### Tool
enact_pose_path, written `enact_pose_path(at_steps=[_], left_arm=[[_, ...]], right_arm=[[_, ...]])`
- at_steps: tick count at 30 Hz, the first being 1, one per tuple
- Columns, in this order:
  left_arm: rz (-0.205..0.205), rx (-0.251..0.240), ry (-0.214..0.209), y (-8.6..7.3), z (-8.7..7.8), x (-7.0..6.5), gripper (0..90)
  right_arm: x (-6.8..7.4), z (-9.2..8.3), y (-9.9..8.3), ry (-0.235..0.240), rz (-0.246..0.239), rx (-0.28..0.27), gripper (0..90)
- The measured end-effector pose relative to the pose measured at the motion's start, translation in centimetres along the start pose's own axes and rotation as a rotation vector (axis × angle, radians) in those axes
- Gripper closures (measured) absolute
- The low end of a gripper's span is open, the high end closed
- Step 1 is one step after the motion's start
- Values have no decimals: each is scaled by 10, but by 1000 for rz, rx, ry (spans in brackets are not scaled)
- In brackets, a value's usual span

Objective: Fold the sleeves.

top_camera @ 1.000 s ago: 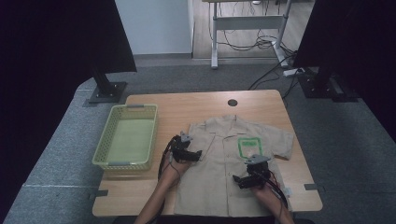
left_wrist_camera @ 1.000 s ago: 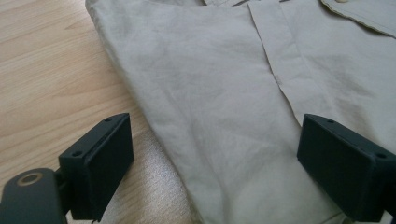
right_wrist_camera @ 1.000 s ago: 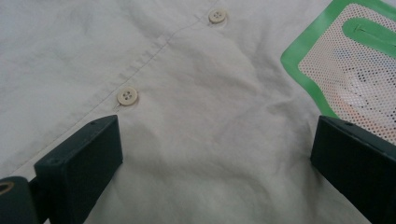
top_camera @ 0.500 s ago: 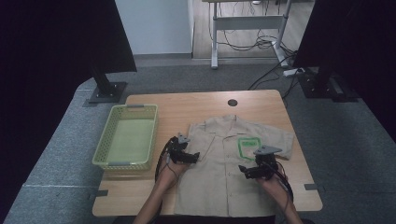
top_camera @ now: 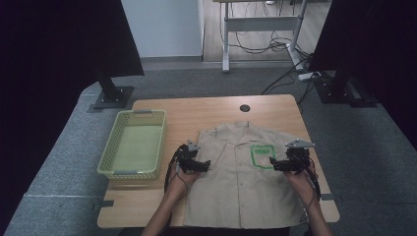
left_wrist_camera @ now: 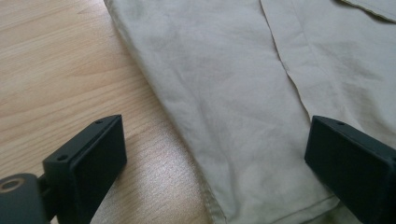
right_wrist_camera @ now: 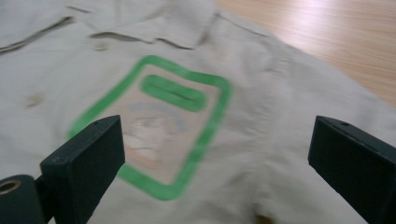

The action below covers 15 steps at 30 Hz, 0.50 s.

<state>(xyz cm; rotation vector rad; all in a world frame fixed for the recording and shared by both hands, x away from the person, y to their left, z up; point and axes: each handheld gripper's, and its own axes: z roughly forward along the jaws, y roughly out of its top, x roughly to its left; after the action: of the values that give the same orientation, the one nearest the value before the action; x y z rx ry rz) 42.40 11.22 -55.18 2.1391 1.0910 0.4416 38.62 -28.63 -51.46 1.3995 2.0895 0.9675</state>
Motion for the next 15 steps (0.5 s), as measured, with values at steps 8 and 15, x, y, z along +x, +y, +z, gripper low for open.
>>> enact_pose_path(at_steps=[8,15], left_arm=[[-1,0,0,0,0,0,45],[-5,-1,3,0,0,0,45]], right_arm=[[-34,1,-12,-99,56,35,68],[-52,5,-27,-151,102,69,91]])
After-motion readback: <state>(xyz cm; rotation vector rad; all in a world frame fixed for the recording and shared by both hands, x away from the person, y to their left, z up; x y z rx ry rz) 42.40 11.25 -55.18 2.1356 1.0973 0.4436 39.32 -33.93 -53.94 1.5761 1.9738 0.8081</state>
